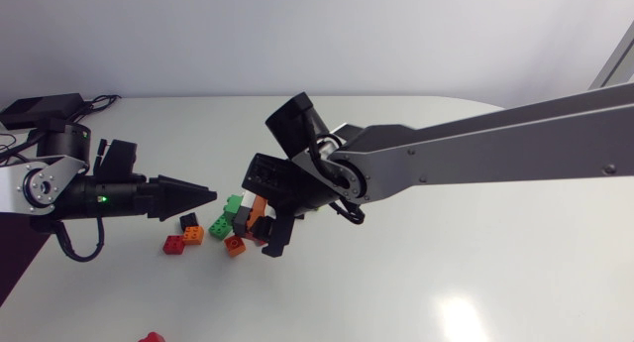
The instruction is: Disassemble duplo
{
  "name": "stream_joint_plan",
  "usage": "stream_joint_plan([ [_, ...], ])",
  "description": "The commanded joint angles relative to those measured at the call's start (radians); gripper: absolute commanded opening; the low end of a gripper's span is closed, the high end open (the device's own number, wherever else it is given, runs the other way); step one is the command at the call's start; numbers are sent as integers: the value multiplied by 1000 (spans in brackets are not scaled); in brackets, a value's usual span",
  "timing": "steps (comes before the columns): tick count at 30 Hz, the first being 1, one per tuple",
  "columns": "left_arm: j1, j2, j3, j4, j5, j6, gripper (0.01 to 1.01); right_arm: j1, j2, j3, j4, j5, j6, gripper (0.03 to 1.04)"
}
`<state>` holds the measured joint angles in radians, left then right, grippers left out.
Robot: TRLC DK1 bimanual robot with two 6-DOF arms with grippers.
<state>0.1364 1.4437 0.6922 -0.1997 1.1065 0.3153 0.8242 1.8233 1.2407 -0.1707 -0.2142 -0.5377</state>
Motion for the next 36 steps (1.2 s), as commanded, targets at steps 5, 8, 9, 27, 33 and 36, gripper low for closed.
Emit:
stream_joint_plan([
  [5,-8,53,30,-15,55,-19,879,7,-70,-80,108,7,44,572],
  [8,-9,75,36,-17,55,-19,879,9,-84,-92,129,6,50,572],
  [9,-9,86,40,-17,55,-19,879,10,-87,-95,134,6,50,572],
  [27,-8,167,75,-69,113,-18,885,33,-108,-119,172,3,53,572],
  [33,-9,150,67,-83,133,15,931,-3,-113,-103,152,-154,105,572],
  [36,-11,139,67,-106,141,36,934,-17,-114,-99,140,-205,107,572],
])
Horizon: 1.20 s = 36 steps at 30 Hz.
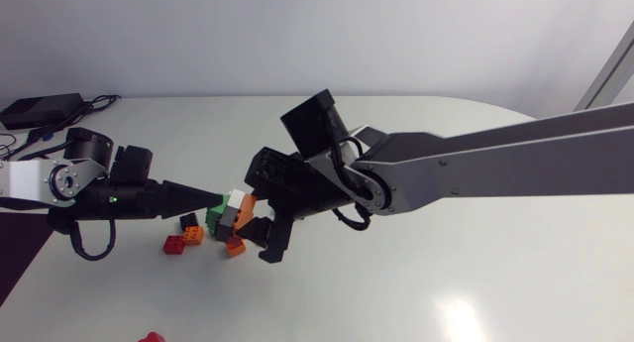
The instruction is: Disassemble duplo
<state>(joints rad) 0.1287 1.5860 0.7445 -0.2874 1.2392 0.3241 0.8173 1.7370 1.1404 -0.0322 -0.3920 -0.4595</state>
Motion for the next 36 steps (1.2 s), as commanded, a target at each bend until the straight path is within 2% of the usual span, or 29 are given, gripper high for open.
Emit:
stream_joint_plan([
  [1,-3,-3,15,-22,16,30,934,-10,-30,-2,6,-25,28,572],
  [6,-3,2,19,-45,19,38,933,-7,-37,-13,18,-1,24,572],
  [14,-9,14,32,-85,26,38,930,19,-68,-76,146,84,13,572],
  [18,-20,22,36,-102,42,39,930,28,-70,-87,158,93,-1,572],
  [26,-47,51,55,-151,62,46,926,62,-70,-131,255,183,-47,572],
  [32,-46,65,64,-162,68,56,866,88,-51,-134,258,223,-90,572],
  [36,-31,65,67,-164,71,61,867,94,-56,-139,247,226,-103,572],
])
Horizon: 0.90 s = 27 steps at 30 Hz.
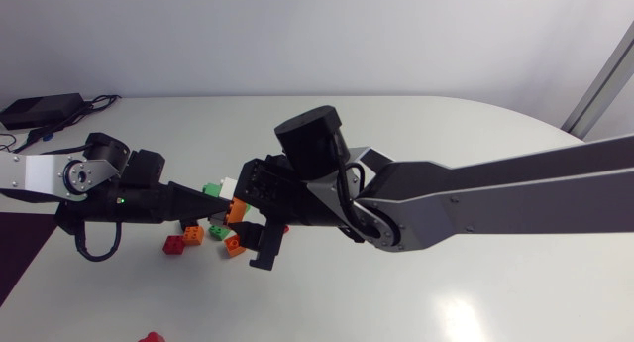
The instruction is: Disassemble duplo
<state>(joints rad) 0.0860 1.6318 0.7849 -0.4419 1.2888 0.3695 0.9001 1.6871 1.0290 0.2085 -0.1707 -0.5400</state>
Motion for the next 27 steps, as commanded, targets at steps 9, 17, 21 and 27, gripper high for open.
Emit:
stream_joint_plan([
  [9,34,17,28,-11,26,23,869,23,-10,-38,3,19,-43,572],
  [17,37,16,27,-11,30,29,867,25,-21,-41,2,25,-51,572],
  [21,31,16,22,-14,30,34,595,25,-30,-43,2,25,-51,572],
  [27,34,28,27,-24,32,37,282,25,-40,-47,3,28,-49,572],
])
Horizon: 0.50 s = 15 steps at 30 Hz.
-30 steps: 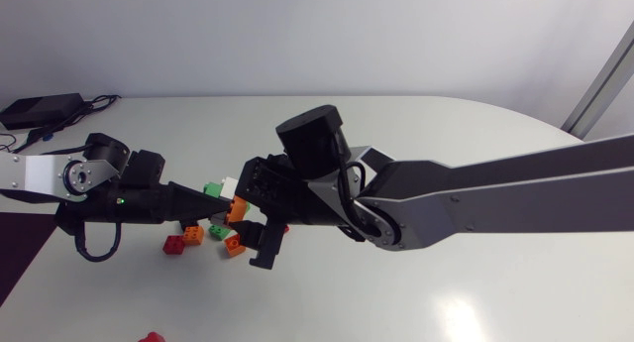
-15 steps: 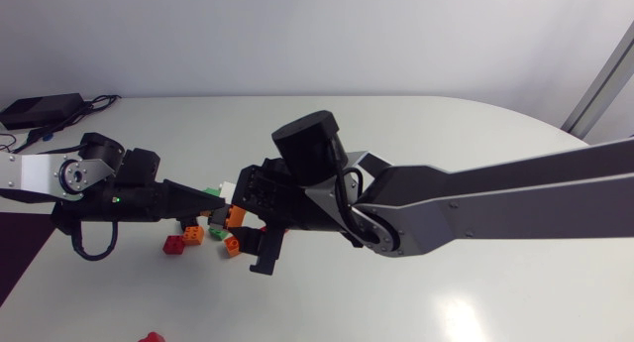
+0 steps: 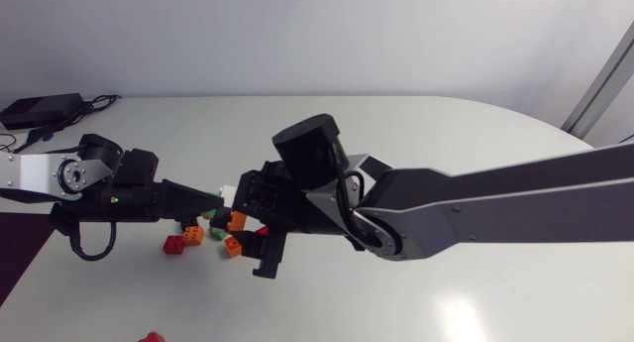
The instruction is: Disassemble duplo
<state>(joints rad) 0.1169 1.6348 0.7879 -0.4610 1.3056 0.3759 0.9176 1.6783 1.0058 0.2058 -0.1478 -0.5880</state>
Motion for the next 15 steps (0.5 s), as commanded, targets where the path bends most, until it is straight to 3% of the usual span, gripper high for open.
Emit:
stream_joint_plan([
  [1,3,25,24,-5,15,34,282,7,-31,-24,6,5,-1,572],
  [15,29,5,20,-5,17,61,280,-16,-38,-36,-34,10,-88,572],
])
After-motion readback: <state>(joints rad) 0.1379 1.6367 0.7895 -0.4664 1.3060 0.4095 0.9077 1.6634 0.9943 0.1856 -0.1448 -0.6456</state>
